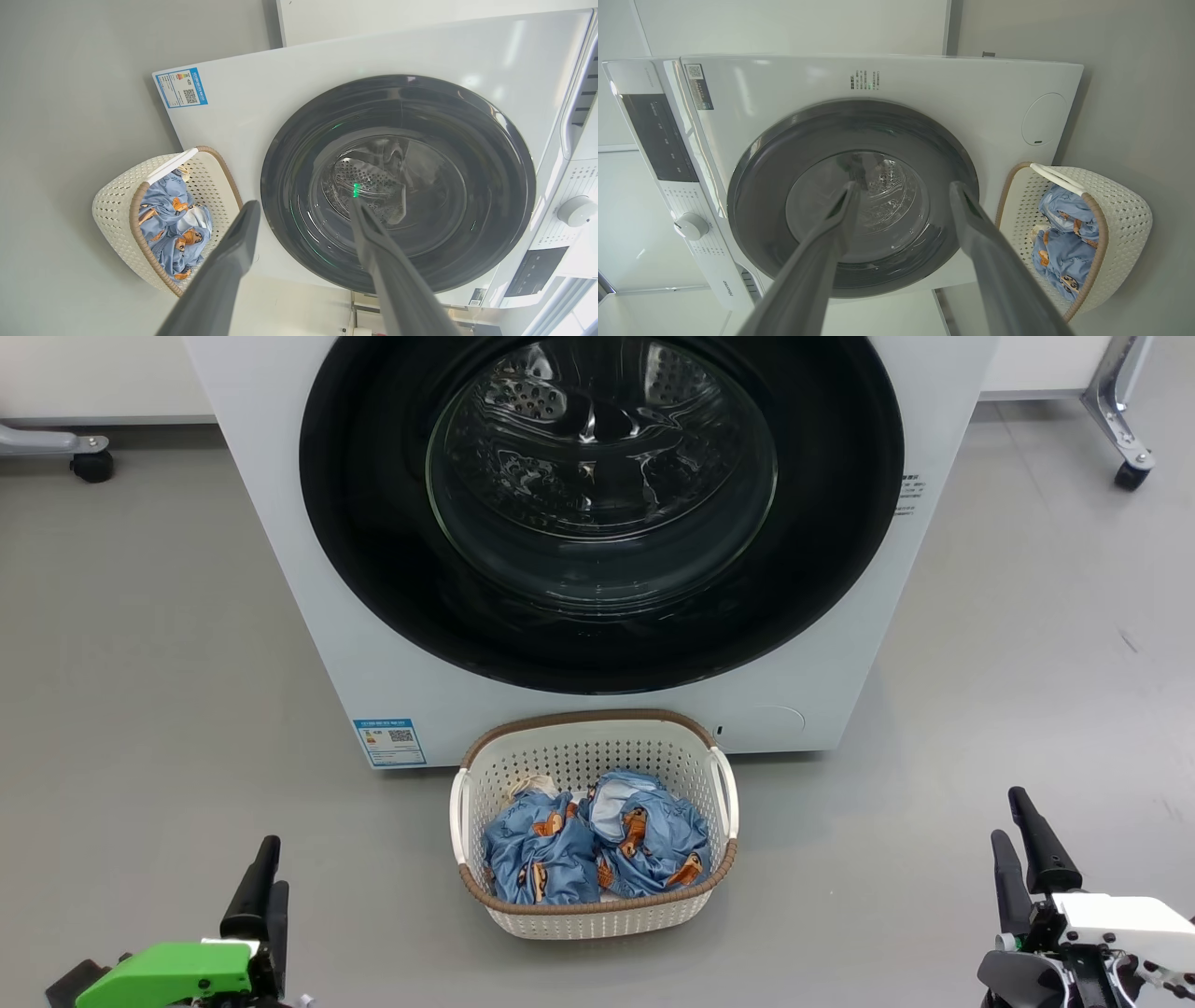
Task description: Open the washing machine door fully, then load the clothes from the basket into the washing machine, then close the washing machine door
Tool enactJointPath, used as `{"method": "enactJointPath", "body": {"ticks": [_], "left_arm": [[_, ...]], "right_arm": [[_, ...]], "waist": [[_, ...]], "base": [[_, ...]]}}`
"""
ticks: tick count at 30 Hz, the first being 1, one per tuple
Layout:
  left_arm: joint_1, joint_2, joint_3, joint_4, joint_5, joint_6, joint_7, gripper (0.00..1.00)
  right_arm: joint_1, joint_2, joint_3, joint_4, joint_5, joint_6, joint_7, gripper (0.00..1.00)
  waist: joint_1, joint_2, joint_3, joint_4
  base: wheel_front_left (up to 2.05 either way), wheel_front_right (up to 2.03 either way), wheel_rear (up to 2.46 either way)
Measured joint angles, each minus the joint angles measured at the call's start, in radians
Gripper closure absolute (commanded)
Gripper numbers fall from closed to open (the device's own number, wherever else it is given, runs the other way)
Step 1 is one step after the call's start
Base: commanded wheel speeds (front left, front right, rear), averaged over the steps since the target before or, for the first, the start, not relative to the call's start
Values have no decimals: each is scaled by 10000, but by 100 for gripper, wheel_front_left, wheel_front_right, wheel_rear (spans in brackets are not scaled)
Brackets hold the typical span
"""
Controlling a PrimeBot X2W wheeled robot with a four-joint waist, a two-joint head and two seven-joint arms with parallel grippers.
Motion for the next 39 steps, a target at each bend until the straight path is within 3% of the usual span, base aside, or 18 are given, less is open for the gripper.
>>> {"method": "enactJointPath", "body": {"ticks": [14, 28, 39], "left_arm": [[94, 336, -397, -351, 1559, 0, -558, 0], [205, 681, -539, -564, 3806, 0, -997, 0], [393, 855, -711, -663, 5645, 88, -1348, 0]], "right_arm": [[-1, -443, 675, -527, -1870, 0, -443, 0], [-125, -1206, 1603, -959, -5409, 2, -832, 0], [-170, -1264, 2403, -1070, -7380, -104, -1162, 0]], "waist": [[0, 0, -25, 13], [0, 0, -43, 35], [0, 0, -65, 71]], "base": [[0, 0, 0], [0, 0, 0], [0, 0, 0]]}}
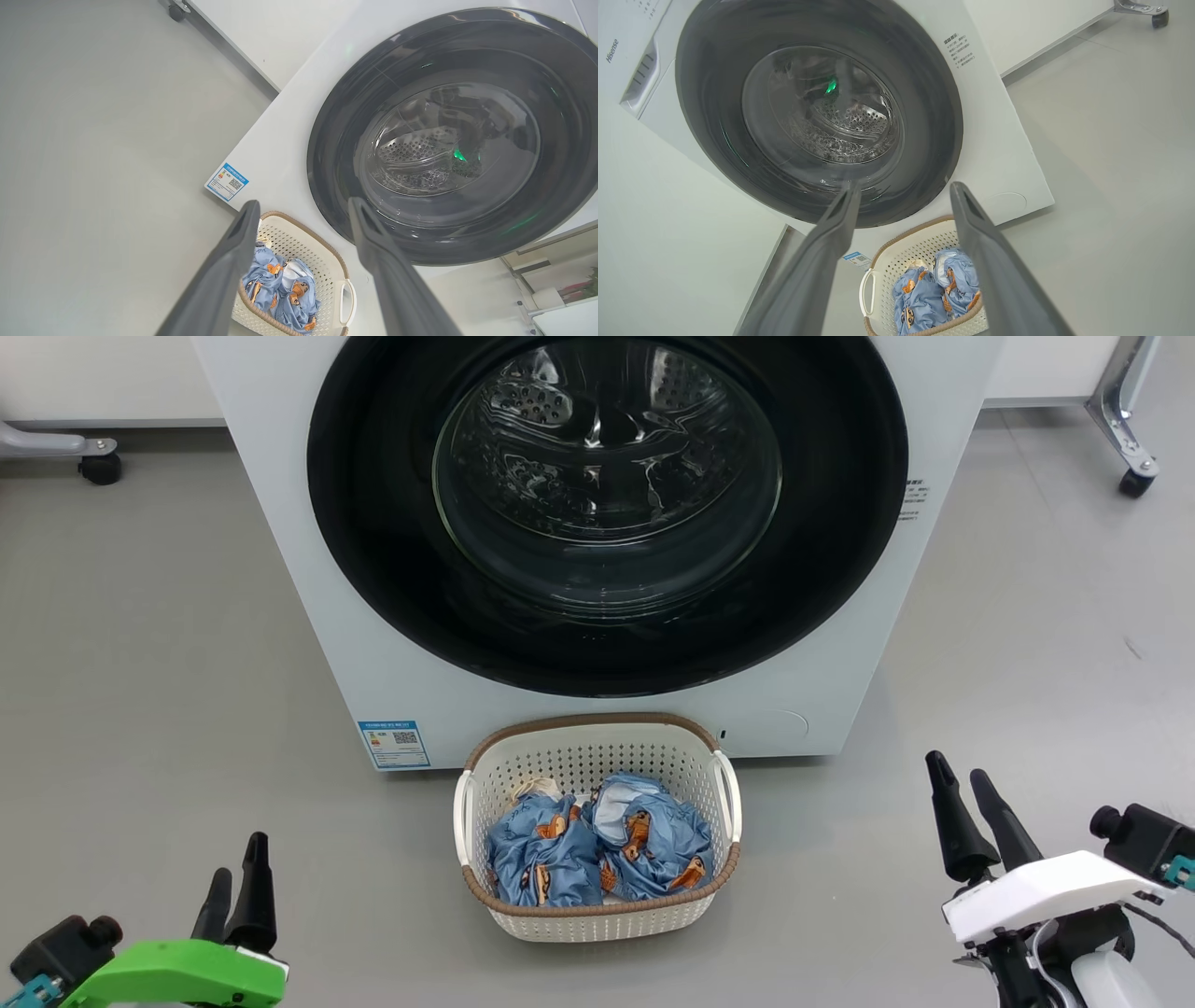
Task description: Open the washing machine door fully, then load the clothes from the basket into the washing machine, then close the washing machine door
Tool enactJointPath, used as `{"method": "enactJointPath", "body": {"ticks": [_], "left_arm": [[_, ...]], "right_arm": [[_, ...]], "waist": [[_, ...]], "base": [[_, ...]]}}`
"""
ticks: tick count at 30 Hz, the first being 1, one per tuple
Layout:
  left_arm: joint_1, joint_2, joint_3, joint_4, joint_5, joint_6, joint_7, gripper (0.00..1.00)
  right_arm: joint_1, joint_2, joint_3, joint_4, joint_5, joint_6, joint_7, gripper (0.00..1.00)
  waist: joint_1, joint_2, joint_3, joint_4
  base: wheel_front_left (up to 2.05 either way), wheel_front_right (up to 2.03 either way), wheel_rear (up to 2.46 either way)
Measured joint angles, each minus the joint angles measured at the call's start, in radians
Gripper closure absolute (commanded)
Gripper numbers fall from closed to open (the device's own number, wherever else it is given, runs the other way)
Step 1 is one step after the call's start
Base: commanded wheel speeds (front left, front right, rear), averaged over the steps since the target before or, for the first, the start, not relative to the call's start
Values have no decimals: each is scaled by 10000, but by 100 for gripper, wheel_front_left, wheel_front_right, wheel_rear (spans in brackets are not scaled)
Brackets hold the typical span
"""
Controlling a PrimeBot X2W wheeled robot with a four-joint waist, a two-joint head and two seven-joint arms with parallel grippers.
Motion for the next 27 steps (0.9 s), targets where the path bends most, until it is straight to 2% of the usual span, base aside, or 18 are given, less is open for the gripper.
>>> {"method": "enactJointPath", "body": {"ticks": [14, 27], "left_arm": [[328, 17, 2, -238, 2125, 6, -437, 0], [593, 253, 56, -849, 4769, 15, -813, 0]], "right_arm": [[2, -157, 732, 71, -1931, -163, -418, 0], [36, -268, 989, 479, -3609, -339, -786, 0]], "waist": [[0, 0, -54, 12], [0, 0, -18, -18]], "base": [[0, 0, 0], [0, 0, 0]]}}
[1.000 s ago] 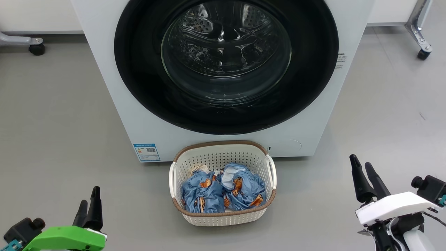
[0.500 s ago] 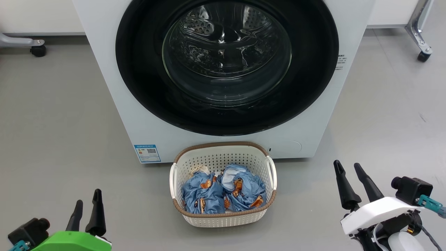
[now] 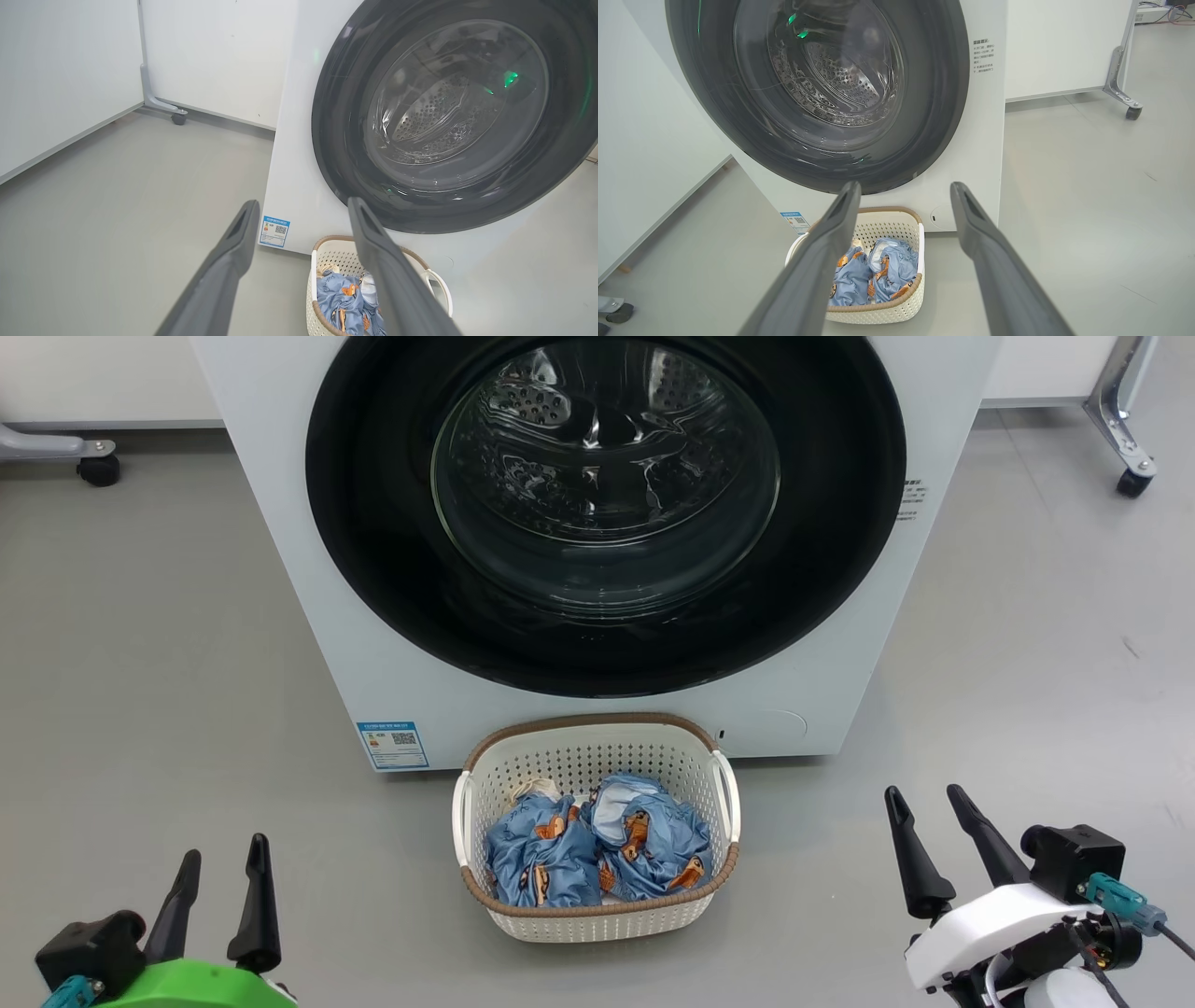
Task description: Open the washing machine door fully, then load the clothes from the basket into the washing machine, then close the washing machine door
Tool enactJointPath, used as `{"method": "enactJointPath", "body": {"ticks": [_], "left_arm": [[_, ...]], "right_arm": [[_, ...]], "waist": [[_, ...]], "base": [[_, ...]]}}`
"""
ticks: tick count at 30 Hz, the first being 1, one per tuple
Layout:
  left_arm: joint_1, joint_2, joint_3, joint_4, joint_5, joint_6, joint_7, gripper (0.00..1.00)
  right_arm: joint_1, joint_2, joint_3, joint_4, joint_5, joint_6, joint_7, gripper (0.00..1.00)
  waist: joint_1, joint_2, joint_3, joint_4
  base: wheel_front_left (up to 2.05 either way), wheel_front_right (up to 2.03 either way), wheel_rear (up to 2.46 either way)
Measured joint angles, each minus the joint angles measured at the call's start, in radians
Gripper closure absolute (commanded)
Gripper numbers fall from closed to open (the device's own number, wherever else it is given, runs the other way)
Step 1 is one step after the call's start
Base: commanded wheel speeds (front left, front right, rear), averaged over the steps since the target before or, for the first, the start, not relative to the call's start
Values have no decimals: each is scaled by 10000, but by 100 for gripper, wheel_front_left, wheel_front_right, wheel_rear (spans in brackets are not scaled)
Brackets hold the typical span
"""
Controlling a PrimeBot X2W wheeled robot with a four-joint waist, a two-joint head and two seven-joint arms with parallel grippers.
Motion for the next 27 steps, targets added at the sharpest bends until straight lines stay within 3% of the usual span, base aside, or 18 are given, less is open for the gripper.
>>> {"method": "enactJointPath", "body": {"ticks": [27], "left_arm": [[546, -50, 360, -771, 4004, -15, -886, 0]], "right_arm": [[182, -228, 339, 150, -3666, -84, -830, 0]], "waist": [[0, 0, 179, -38]], "base": [[0, 0, 0]]}}
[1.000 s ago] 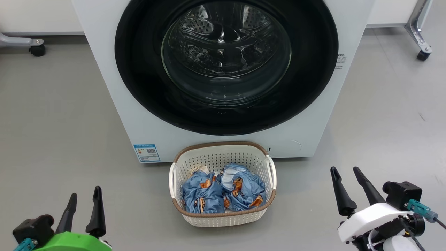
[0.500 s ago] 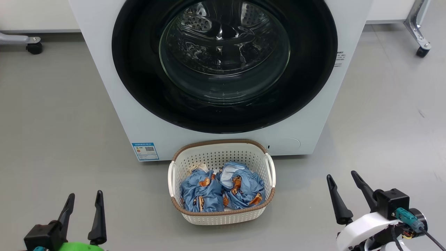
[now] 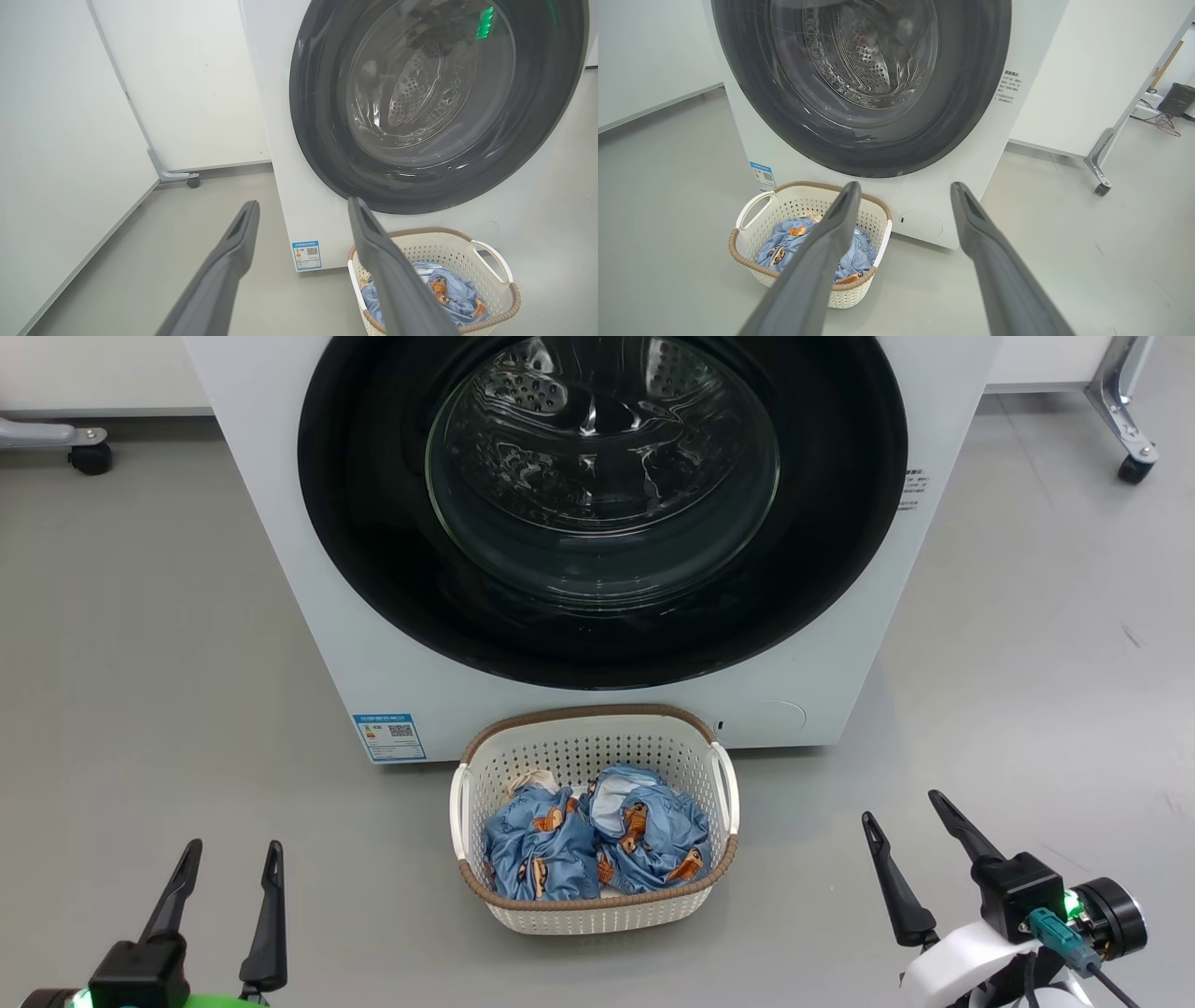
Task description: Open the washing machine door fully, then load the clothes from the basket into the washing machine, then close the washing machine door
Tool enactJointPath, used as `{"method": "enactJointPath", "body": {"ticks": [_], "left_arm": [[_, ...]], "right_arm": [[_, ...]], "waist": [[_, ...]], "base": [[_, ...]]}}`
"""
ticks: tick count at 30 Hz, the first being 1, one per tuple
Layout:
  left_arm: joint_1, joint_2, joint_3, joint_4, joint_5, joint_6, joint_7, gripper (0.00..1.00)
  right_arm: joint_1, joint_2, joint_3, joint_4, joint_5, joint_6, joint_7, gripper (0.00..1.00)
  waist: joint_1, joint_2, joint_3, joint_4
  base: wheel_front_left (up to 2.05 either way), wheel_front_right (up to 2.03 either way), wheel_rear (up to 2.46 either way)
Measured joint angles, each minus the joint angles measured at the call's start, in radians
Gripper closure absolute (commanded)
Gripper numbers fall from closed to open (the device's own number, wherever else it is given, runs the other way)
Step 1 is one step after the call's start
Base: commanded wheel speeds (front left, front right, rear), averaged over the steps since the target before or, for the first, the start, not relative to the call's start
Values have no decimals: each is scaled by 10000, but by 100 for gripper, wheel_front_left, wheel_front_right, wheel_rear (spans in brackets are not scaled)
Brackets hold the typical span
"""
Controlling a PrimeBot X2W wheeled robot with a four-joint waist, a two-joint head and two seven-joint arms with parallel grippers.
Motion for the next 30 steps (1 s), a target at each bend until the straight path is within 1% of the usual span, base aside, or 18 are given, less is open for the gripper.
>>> {"method": "enactJointPath", "body": {"ticks": [6, 7, 11, 23, 25, 30], "left_arm": [[94, -119, 176, 13, 0, -6, 0, 0], [94, -151, 182, 13, 0, -8, 0, 0], [107, -176, 299, 13, 0, -10, 0, 0], [120, -251, 512, 69, 0, -42, 0, 0], [122, -259, 531, 86, 2, -42, 0, 0], [122, -301, 679, 100, 2, -58, 0, 0]], "right_arm": [[0, 58, -311, -46, 0, -19, 0, 0], [0, 61, -397, -67, 0, -96, 0, 0], [1, 98, -669, -136, 2, -180, 0, 0], [202, 226, -857, -142, -90, -161, 0, 0], [202, 236, -886, -157, -98, -86, 0, 0], [202, 268, -924, -174, -207, -75, 0, 0]], "waist": [[0, 0, 12, -16], [0, 0, 13, -20], [0, 0, 19, -41], [0, 0, 54, -117], [0, 0, 61, -130], [0, 0, 80, -166]], "base": [[0, 0, 0], [0, 0, 0], [0, 0, 0], [0, 0, -1], [8, 8, -15], [16, 16, -32]]}}
